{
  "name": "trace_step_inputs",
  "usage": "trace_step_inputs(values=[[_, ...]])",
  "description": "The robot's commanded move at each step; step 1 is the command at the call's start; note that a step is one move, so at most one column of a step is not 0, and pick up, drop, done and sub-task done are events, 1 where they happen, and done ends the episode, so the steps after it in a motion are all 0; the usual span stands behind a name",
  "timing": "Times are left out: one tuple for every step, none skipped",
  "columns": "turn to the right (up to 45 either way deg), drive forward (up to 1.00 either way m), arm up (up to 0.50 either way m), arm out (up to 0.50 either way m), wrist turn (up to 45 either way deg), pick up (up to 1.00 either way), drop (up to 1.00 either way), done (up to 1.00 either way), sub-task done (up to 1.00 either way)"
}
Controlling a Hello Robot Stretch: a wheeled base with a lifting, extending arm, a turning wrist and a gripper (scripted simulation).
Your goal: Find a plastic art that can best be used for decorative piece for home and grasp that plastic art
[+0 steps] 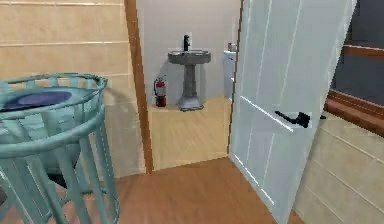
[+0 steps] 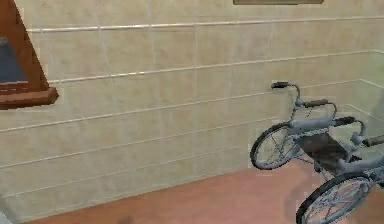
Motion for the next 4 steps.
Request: trace_step_inputs(values=[[0.0, 1.0, 0.0, 0.0, 0.0, 0.0, 0.0, 0.0, 0.0], [0.0, 1.0, 0.0, 0.0, 0.0, 0.0, 0.0, 0.0, 0.0], [27.0, 0.0, 0.0, 0.0, 0.0, 0.0, 0.0, 0.0, 0.0], [0.0, 0.05, 0.0, 0.0, 0.0, 0.0, 0.0, 0.0, 0.0]])
